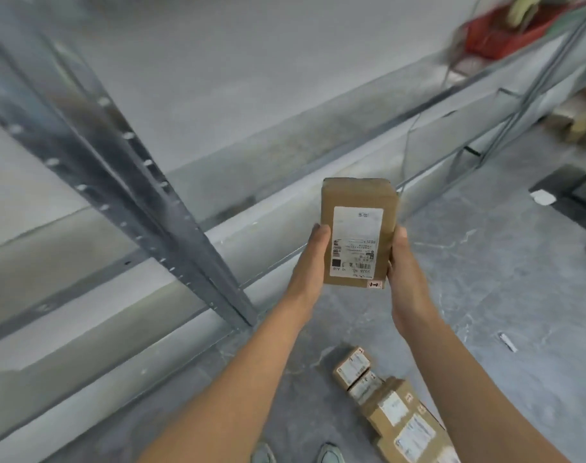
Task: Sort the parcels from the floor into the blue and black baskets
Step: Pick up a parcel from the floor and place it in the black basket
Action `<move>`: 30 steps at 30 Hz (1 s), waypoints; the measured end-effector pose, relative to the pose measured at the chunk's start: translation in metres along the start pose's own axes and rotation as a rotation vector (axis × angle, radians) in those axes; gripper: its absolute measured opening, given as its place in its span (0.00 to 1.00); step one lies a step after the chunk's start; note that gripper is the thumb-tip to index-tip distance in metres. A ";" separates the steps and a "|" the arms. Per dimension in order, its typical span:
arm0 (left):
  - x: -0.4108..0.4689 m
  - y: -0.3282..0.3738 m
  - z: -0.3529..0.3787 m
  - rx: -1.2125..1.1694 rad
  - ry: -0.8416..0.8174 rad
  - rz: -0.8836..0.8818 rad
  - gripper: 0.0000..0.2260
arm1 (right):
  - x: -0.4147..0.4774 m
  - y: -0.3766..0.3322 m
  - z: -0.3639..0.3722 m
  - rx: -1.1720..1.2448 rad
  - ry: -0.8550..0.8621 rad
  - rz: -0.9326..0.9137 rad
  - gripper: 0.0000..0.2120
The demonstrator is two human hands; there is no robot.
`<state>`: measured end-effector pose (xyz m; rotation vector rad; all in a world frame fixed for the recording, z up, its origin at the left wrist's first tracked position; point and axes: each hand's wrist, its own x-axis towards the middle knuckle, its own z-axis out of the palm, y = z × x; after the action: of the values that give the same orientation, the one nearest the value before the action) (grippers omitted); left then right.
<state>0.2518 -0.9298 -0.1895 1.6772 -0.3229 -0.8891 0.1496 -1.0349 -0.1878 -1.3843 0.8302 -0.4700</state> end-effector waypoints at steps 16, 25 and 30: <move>-0.307 -0.019 -0.253 -0.266 0.528 0.205 0.21 | -0.247 -0.074 0.253 -0.074 -0.519 -0.126 0.24; -0.493 -0.107 -0.371 -0.326 0.853 0.155 0.34 | -0.428 -0.035 0.392 -0.163 -0.855 -0.091 0.25; -0.582 -0.147 -0.411 -0.376 1.061 0.166 0.21 | -0.508 -0.015 0.456 -0.199 -1.015 -0.059 0.24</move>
<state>0.1115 -0.2251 -0.0761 1.5106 0.4056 0.1338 0.1667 -0.3635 -0.0643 -1.5809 -0.0029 0.2968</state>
